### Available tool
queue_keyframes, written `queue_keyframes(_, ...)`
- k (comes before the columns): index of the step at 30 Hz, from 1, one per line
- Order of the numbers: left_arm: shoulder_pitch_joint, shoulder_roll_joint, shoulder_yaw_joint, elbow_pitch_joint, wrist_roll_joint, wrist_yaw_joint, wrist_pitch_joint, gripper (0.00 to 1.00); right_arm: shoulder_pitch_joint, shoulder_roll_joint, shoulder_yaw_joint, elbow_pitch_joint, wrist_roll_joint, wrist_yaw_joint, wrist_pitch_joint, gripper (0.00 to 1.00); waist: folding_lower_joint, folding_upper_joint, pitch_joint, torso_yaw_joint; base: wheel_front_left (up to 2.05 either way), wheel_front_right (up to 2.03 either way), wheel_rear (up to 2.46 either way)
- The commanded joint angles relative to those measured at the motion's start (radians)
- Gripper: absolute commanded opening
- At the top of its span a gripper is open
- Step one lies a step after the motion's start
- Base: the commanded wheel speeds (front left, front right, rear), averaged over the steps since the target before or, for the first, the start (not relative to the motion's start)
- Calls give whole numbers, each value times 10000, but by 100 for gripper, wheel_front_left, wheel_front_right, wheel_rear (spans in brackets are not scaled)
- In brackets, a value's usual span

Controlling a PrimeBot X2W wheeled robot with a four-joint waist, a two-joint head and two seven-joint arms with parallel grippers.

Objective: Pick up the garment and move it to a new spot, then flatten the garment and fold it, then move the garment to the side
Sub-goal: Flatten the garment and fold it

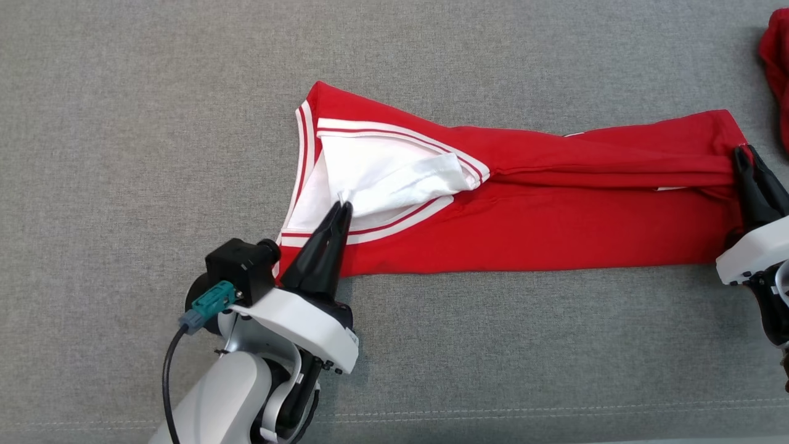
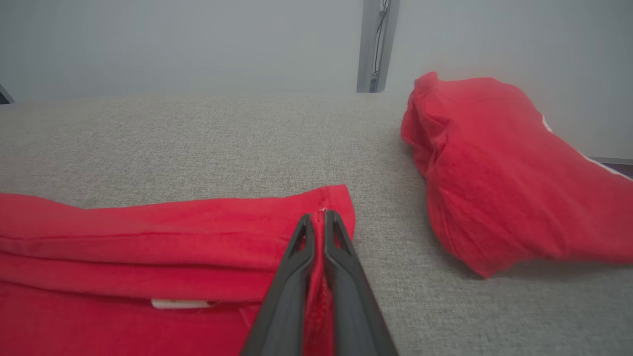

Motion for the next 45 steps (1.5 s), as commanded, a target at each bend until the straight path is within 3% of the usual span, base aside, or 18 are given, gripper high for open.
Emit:
queue_keyframes(1,72,195,229,-254,-105,109,84,0,325,-114,37,-51,-129,-29,-116,0,0,-1,11,4,0,0,0)
queue_keyframes(15,300,219,-7,101,188,708,327,0,55,531,-678,1213,-1186,-29,-116,0,0,-1,-141,103,0,0,0)
queue_keyframes(21,520,202,-70,100,-60,716,591,0,98,798,-1026,1406,-1520,-29,-116,1,0,-1,-202,124,0,0,0)
queue_keyframes(23,526,108,-88,264,-142,686,571,1,81,920,-1087,1502,-1583,-29,-116,30,0,-1,-211,109,0,0,0)
queue_keyframes(24,526,108,-88,264,-142,686,571,1,81,920,-1087,1502,-1583,-29,-116,30,0,-1,-211,109,0,0,0)
queue_keyframes(25,505,82,-116,390,-133,678,561,28,65,981,-1113,1560,-1615,-29,-116,60,0,-1,-220,95,0,0,0)
queue_keyframes(26,470,62,-169,515,-91,679,563,49,46,1031,-1126,1602,-1652,-29,-116,99,0,-1,-231,80,0,0,0)
queue_keyframes(27,432,2,-184,594,-67,703,509,98,31,1072,-1134,1628,-1682,-29,-116,100,0,-1,-250,69,0,0,0)
queue_keyframes(34,518,-143,74,998,144,961,-524,100,321,1482,-1621,897,-2194,-29,-116,100,0,-1,-873,-104,0,0,0)
queue_keyframes(39,847,-420,503,1091,250,1150,-1523,100,988,2176,-1882,-13,-2429,-29,-116,100,0,-1,-1569,-233,0,0,0)
queue_keyframes(45,1382,-782,1371,1020,846,1066,-1781,100,1875,2776,-1742,-696,-2683,-29,-116,100,0,-1,-2403,-392,0,0,0)
